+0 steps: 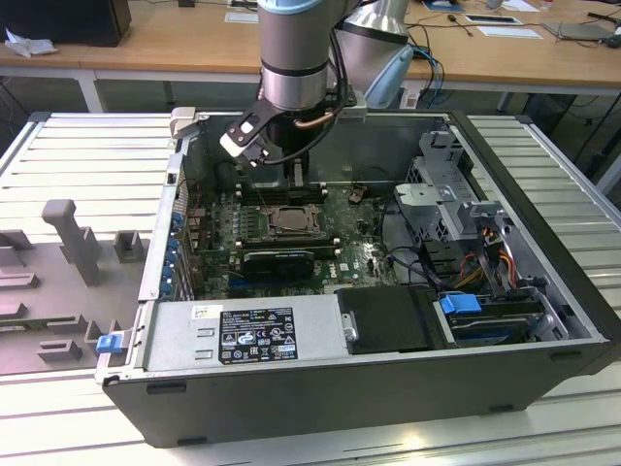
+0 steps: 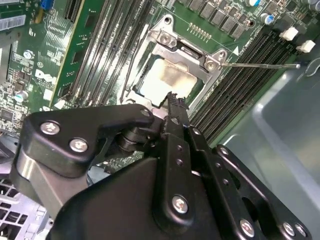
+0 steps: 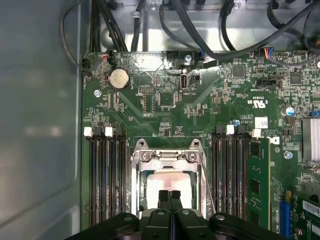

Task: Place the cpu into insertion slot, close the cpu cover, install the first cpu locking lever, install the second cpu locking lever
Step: 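Install the first cpu locking lever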

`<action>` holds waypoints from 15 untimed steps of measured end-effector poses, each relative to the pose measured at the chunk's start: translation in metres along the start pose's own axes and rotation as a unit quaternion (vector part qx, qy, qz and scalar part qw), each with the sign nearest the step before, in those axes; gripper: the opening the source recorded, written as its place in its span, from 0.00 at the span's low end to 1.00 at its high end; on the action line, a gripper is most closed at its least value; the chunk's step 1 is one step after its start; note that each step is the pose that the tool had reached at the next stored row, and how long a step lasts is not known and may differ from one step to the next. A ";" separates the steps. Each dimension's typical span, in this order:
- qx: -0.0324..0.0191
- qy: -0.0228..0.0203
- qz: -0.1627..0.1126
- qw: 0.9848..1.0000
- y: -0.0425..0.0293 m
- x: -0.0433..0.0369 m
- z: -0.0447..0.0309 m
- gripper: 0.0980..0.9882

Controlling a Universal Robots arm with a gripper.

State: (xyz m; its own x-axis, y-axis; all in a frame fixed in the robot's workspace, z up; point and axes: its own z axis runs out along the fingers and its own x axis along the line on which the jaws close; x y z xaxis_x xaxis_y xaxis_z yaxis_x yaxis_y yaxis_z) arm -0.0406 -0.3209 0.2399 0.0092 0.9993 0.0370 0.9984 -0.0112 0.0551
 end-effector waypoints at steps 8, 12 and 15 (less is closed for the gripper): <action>0.000 -0.001 0.000 1.000 0.0002 0.0003 -0.0093 0.01; 0.000 -0.001 0.000 1.000 0.0009 0.0008 -0.0211 0.01; 0.000 -0.001 0.000 1.000 0.0013 0.0010 -0.0277 0.01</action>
State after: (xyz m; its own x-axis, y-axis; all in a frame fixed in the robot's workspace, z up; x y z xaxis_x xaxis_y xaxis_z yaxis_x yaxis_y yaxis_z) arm -0.0409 -0.3209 0.2677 0.0092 0.9994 0.0346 0.9984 -0.0111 0.0552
